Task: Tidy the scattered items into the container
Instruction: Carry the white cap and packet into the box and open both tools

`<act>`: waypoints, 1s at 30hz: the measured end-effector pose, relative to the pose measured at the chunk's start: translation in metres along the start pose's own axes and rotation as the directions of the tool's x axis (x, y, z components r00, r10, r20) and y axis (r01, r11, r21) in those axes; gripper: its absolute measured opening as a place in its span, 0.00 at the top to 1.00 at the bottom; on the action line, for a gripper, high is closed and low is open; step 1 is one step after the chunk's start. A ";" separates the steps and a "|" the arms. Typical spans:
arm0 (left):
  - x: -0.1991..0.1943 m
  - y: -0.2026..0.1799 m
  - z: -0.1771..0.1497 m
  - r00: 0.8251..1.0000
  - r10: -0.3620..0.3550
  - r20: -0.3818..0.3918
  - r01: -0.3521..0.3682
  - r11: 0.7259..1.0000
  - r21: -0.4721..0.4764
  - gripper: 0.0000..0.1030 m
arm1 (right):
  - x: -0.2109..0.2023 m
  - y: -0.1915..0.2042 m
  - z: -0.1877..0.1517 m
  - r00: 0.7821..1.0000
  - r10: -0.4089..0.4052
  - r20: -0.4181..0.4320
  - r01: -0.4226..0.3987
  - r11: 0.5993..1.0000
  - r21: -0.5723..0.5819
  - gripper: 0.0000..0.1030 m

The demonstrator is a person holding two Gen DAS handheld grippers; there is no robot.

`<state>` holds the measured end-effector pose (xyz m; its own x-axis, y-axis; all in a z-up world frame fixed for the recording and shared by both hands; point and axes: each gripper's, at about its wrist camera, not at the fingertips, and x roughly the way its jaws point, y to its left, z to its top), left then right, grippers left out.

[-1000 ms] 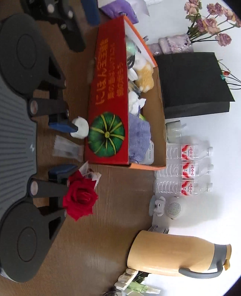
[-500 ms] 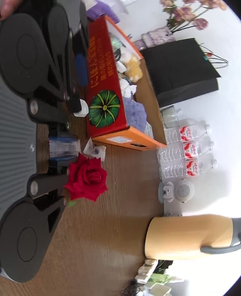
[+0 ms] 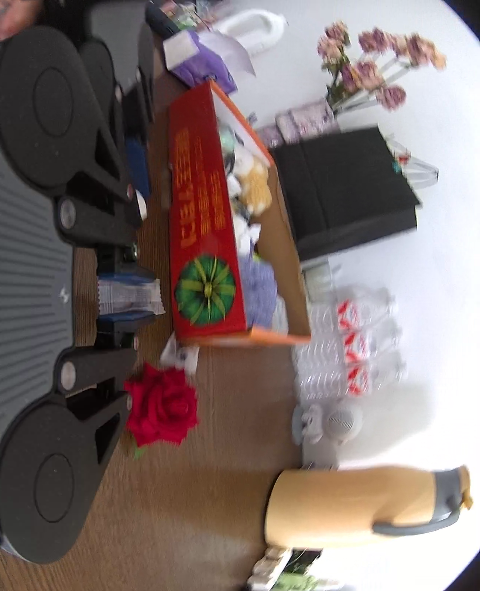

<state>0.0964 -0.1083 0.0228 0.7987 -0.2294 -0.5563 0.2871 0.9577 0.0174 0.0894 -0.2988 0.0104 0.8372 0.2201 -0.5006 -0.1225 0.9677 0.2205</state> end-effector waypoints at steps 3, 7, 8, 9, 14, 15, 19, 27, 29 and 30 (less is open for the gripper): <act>-0.039 0.014 -0.010 0.987 0.078 0.141 -0.076 0.997 -0.022 0.72 | -0.006 0.020 -0.004 0.999 0.005 0.035 -0.003 0.998 -0.067 0.86; -0.088 0.023 -0.023 0.934 0.126 0.336 -0.112 0.992 -0.061 0.72 | -0.038 0.055 -0.010 0.977 0.035 0.211 -0.006 0.990 -0.140 0.86; -0.098 0.024 -0.025 0.918 0.133 0.373 -0.115 0.991 -0.068 0.72 | -0.047 0.065 -0.013 0.964 0.037 0.263 0.006 0.987 -0.159 0.86; -0.107 0.024 -0.028 0.901 0.142 0.410 -0.120 0.990 -0.078 0.72 | -0.055 0.074 -0.017 0.950 0.035 0.311 0.019 0.986 -0.168 0.86; -0.129 0.028 -0.027 0.857 0.134 0.497 -0.098 0.990 -0.098 0.72 | -0.077 0.101 -0.024 0.913 0.049 0.405 0.025 0.984 -0.174 0.86; -0.130 0.030 -0.026 0.855 0.133 0.501 -0.092 0.990 -0.106 0.72 | -0.077 0.103 -0.022 0.913 0.049 0.406 0.026 0.984 -0.176 0.86; -0.112 0.046 0.012 0.873 0.102 0.477 -0.061 0.993 -0.099 0.72 | -0.074 0.106 0.008 0.913 0.052 0.404 0.020 0.985 -0.172 0.86; 0.023 0.096 0.137 0.996 -0.002 0.093 0.013 0.993 -0.116 0.72 | 0.031 0.100 0.141 0.985 0.161 0.066 -0.150 0.978 -0.147 0.85; 0.060 0.105 0.141 0.999 -0.024 -0.046 0.019 0.992 -0.121 0.72 | 0.072 0.090 0.157 0.989 0.128 -0.076 -0.134 0.988 -0.080 0.85; 0.074 0.109 0.140 0.995 -0.049 -0.090 0.038 0.992 -0.120 0.72 | 0.091 0.084 0.162 0.982 0.119 -0.145 -0.126 0.991 -0.042 0.85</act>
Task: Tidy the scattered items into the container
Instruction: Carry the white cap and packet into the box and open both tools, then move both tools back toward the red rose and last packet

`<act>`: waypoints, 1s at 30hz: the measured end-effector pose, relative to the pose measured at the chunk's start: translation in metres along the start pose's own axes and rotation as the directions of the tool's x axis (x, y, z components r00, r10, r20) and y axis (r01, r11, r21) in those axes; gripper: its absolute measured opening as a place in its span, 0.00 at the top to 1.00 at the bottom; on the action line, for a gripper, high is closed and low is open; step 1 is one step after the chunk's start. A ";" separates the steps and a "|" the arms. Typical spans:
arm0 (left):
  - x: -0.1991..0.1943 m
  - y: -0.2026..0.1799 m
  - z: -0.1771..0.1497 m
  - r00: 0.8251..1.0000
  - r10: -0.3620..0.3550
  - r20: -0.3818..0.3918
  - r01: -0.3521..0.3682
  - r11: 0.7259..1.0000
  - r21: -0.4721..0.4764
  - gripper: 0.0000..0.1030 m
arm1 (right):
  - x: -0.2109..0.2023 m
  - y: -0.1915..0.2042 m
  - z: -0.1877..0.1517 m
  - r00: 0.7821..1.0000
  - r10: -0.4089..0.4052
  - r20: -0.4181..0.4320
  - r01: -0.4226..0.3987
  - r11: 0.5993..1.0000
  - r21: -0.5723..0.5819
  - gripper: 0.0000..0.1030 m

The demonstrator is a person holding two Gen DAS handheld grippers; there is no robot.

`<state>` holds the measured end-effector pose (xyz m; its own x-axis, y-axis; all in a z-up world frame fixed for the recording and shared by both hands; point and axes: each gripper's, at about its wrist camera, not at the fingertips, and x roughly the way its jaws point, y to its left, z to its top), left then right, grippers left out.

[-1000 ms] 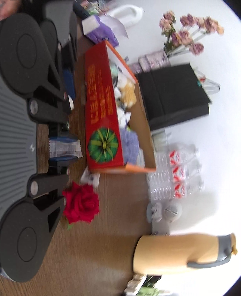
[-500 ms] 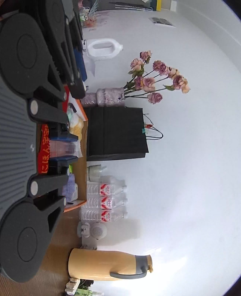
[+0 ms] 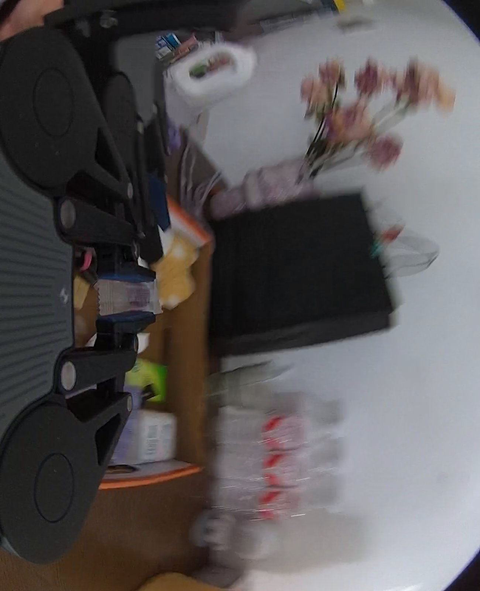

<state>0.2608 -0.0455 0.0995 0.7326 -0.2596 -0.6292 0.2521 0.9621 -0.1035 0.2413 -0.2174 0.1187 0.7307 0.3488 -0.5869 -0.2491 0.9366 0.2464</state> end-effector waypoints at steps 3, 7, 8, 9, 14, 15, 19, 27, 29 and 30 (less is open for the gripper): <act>0.034 0.008 -0.005 0.989 -0.039 -0.143 0.039 0.999 0.003 0.72 | 0.048 -0.021 0.011 0.984 0.019 -0.177 -0.004 0.996 0.084 0.85; 0.059 0.018 -0.009 0.974 -0.043 -0.222 0.047 0.999 0.010 0.70 | 0.095 -0.026 0.014 0.953 0.016 -0.303 0.012 0.996 0.089 0.85; 0.061 0.022 -0.008 0.973 -0.041 -0.227 0.044 0.999 0.008 0.69 | 0.104 -0.024 0.015 0.946 0.014 -0.324 0.013 0.997 0.081 0.85; 0.062 0.026 -0.007 0.973 -0.050 -0.225 0.052 0.999 0.001 0.66 | 0.111 -0.022 0.014 0.940 0.010 -0.341 0.016 0.997 0.074 0.84; 0.056 0.026 0.001 0.976 -0.048 -0.214 0.055 0.998 0.026 0.57 | 0.123 -0.024 0.013 0.931 0.029 -0.363 0.010 0.995 0.104 0.76; 0.055 0.026 0.002 0.976 -0.048 -0.214 0.055 0.998 0.026 0.54 | 0.123 -0.026 0.014 0.931 0.039 -0.363 0.005 0.993 0.118 0.74; 0.049 0.026 0.005 0.976 -0.052 -0.212 0.056 0.998 0.015 0.43 | 0.113 -0.032 0.017 0.932 0.047 -0.358 0.005 0.990 0.143 0.64; 0.026 0.017 0.001 0.977 0.015 -0.211 -0.008 0.999 0.037 0.20 | 0.068 -0.044 0.015 0.938 -0.007 -0.346 0.057 0.990 0.132 0.38; 0.018 0.016 0.000 0.978 0.027 -0.206 -0.020 0.999 0.040 0.19 | 0.055 -0.046 0.012 0.937 -0.037 -0.347 0.079 0.991 0.106 0.37; 0.014 0.016 0.000 0.979 0.031 -0.201 -0.024 0.999 0.039 0.18 | 0.050 -0.047 0.010 0.935 -0.057 -0.350 0.094 0.991 0.091 0.36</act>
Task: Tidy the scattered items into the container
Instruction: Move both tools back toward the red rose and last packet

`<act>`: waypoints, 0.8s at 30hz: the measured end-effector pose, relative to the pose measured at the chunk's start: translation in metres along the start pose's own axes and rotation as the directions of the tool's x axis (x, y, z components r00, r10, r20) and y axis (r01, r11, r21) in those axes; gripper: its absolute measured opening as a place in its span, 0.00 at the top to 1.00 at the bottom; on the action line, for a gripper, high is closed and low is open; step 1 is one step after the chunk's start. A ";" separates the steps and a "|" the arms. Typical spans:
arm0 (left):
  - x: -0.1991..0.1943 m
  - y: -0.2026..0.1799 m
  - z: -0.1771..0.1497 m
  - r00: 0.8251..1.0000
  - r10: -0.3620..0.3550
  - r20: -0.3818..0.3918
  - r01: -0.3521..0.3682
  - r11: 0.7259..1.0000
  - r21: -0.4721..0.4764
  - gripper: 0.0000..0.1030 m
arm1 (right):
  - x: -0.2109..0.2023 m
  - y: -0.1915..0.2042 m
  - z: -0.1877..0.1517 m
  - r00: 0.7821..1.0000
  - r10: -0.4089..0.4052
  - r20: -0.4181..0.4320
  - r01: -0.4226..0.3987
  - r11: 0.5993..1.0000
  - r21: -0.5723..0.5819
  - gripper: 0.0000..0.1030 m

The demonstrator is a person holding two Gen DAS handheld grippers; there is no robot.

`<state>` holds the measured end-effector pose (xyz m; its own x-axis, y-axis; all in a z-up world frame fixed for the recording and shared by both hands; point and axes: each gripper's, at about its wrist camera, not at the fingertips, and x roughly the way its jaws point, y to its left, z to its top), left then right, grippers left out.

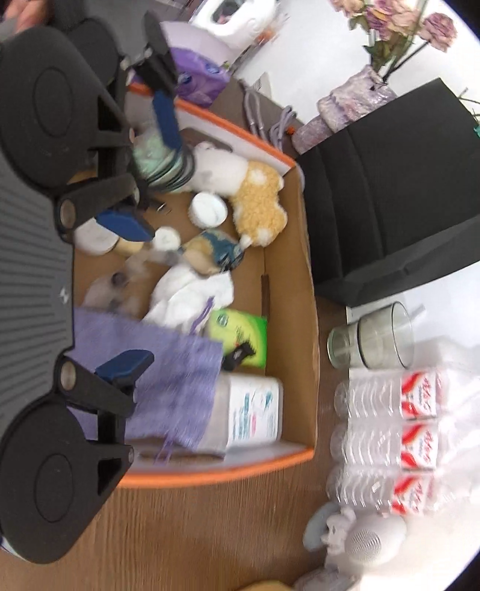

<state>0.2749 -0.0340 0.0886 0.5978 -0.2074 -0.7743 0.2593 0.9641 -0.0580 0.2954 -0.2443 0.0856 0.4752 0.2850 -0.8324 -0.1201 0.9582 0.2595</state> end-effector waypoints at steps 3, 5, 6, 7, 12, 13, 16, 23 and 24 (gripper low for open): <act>-0.013 0.000 -0.004 0.999 0.038 0.026 -0.037 0.999 -0.021 0.13 | -0.008 -0.007 -0.010 0.998 -0.054 -0.008 0.054 0.999 0.000 0.32; -0.024 -0.002 -0.010 0.994 0.082 0.075 -0.079 0.996 -0.036 0.11 | -0.016 -0.011 -0.018 0.997 -0.072 0.008 0.072 0.997 0.006 0.31; -0.032 -0.003 -0.016 0.985 0.115 0.126 -0.110 0.993 -0.044 0.10 | -0.020 -0.011 -0.024 0.997 -0.076 0.029 0.076 0.997 0.005 0.30; -0.042 -0.006 -0.025 0.965 0.160 0.208 -0.151 0.987 -0.056 0.08 | -0.026 -0.010 -0.031 0.995 -0.080 0.064 0.080 0.997 0.002 0.28; -0.090 -0.022 -0.093 0.756 0.222 0.616 -0.200 0.974 -0.105 0.00 | -0.065 0.006 -0.101 0.852 -0.082 0.517 0.133 0.989 -0.063 0.19; -0.097 -0.023 -0.104 0.731 0.224 0.644 -0.192 0.974 -0.121 0.00 | -0.069 0.008 -0.118 0.792 -0.096 0.602 0.168 0.984 -0.064 0.14; -0.112 -0.025 -0.129 0.693 0.223 0.685 -0.154 0.975 -0.162 0.00 | -0.069 0.016 -0.155 0.705 -0.124 0.698 0.220 0.974 -0.050 0.14; -0.128 -0.043 -0.177 0.730 0.191 0.656 -0.163 0.981 -0.104 0.00 | -0.071 0.023 -0.200 0.728 -0.136 0.672 0.206 0.978 -0.024 0.14; -0.127 -0.046 -0.185 0.744 0.181 0.644 -0.156 0.983 -0.097 0.00 | -0.072 0.025 -0.208 0.732 -0.125 0.670 0.197 0.980 -0.033 0.14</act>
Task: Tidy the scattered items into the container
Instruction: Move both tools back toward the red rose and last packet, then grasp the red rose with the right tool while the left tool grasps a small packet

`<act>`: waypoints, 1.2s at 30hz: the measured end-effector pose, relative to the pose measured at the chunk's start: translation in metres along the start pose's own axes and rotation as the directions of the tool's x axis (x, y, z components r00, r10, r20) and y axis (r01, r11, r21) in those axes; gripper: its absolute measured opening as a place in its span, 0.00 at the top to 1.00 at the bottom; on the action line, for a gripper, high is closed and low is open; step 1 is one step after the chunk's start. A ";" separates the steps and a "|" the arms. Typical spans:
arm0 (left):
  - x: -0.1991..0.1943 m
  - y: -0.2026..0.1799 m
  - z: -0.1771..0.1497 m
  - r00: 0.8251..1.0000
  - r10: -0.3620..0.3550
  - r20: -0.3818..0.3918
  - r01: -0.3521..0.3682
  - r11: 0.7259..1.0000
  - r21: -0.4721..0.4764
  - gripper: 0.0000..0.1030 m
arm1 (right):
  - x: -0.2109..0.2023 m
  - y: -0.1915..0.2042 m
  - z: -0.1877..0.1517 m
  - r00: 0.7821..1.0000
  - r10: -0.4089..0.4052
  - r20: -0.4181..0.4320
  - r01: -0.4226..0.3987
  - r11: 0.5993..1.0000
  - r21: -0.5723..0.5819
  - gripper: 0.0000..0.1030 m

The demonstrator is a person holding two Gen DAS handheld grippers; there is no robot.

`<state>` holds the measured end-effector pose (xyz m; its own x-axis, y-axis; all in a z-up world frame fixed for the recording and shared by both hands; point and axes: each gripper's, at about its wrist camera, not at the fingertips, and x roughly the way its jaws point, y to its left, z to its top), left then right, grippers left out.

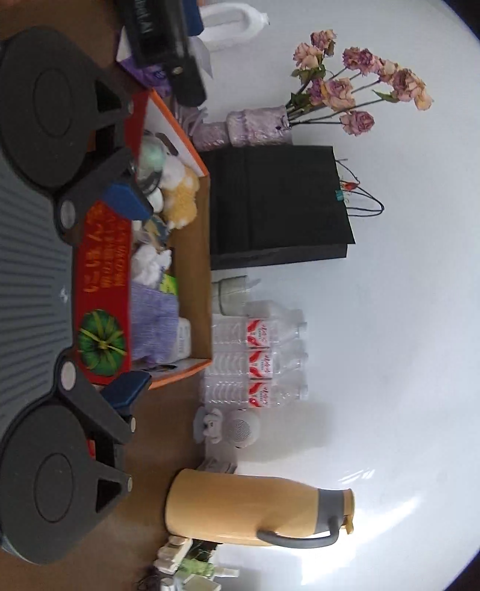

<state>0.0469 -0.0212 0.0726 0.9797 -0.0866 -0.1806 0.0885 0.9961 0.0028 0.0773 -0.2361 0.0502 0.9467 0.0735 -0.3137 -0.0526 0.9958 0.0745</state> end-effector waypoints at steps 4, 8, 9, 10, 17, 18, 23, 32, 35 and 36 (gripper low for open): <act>-0.013 -0.004 -0.025 0.996 -0.013 -0.086 0.014 1.000 0.004 0.00 | -0.020 0.005 -0.020 1.000 0.001 -0.016 -0.001 1.000 -0.019 0.14; -0.022 -0.008 -0.036 0.992 0.000 -0.129 0.005 0.999 0.038 0.00 | -0.031 -0.002 -0.033 0.999 0.033 -0.040 -0.034 0.999 -0.026 0.13; -0.022 -0.010 -0.038 0.990 0.002 -0.138 0.005 0.999 0.053 0.00 | -0.032 -0.004 -0.035 0.998 0.035 -0.047 -0.036 0.999 -0.023 0.13; -0.021 -0.012 -0.039 0.989 0.009 -0.149 0.000 0.998 0.064 0.00 | -0.032 -0.005 -0.037 0.998 0.039 -0.053 -0.041 0.999 -0.022 0.13; -0.005 -0.017 -0.041 0.981 0.019 -0.194 -0.009 0.998 0.056 0.00 | -0.021 -0.011 -0.043 0.993 0.002 -0.115 -0.002 1.000 -0.001 0.13; -0.003 -0.017 -0.041 0.981 0.013 -0.195 -0.002 0.998 0.056 0.00 | -0.020 -0.012 -0.043 0.993 -0.004 -0.119 0.005 1.000 0.006 0.13; 0.010 -0.021 -0.039 0.974 -0.028 -0.223 0.038 0.998 0.043 0.00 | -0.015 -0.026 -0.042 0.991 -0.012 -0.131 0.016 0.999 0.033 0.13; 0.036 -0.043 -0.038 0.954 -0.182 -0.236 0.200 0.978 0.051 0.00 | 0.012 -0.074 -0.035 0.965 -0.208 -0.162 0.222 0.972 0.078 0.14; 0.045 -0.052 -0.037 0.940 -0.232 -0.248 0.256 0.965 0.065 0.00 | 0.026 -0.083 -0.034 0.951 -0.241 -0.192 0.257 0.964 0.063 0.18; 0.049 -0.055 -0.036 0.933 -0.258 -0.250 0.282 0.957 0.066 0.00 | 0.031 -0.086 -0.033 0.947 -0.249 -0.203 0.266 0.962 0.058 0.19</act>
<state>0.0833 -0.0797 0.0287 0.8465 -0.3330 -0.4154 0.3730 0.9277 0.0166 0.1009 -0.3173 0.0025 0.8449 -0.1675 -0.5081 0.2191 0.9748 0.0429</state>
